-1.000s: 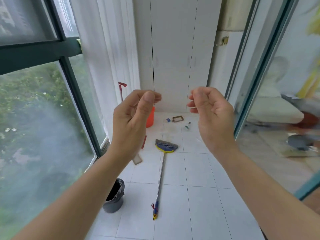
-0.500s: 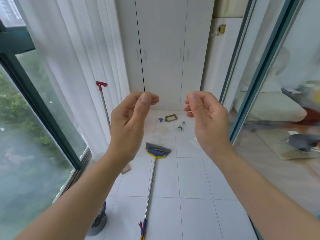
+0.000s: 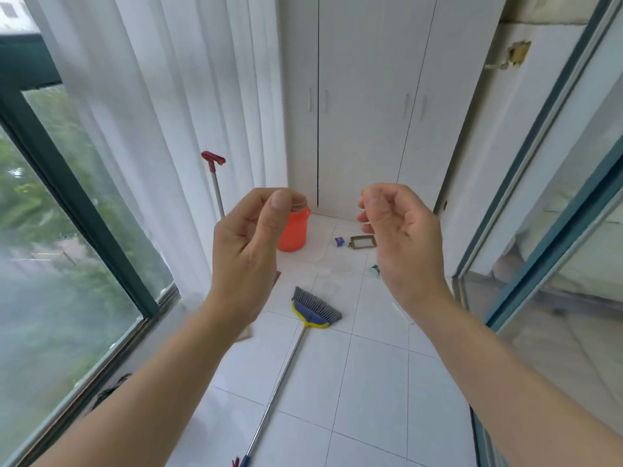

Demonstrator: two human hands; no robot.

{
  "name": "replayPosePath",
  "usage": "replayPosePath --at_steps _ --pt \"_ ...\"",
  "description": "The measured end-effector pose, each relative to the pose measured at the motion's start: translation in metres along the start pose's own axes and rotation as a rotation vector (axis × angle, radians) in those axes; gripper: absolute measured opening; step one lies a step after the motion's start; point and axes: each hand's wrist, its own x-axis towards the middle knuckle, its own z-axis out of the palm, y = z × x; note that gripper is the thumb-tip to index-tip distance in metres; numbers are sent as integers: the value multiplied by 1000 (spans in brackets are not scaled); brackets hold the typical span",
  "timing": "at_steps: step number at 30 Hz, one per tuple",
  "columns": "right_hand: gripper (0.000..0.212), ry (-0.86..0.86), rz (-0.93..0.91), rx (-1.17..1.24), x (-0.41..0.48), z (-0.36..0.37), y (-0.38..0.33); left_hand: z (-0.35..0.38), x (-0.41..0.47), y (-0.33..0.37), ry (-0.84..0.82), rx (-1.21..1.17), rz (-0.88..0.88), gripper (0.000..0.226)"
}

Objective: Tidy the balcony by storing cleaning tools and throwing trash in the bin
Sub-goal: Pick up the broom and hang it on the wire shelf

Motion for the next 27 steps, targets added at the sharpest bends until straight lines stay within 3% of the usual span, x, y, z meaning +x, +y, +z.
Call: replayPosePath --at_steps 18,27 --pt "10 -306 -70 85 247 78 139 29 205 -162 288 116 43 26" --pt "11 -734 -8 329 307 208 219 -24 223 -226 673 363 -30 34"
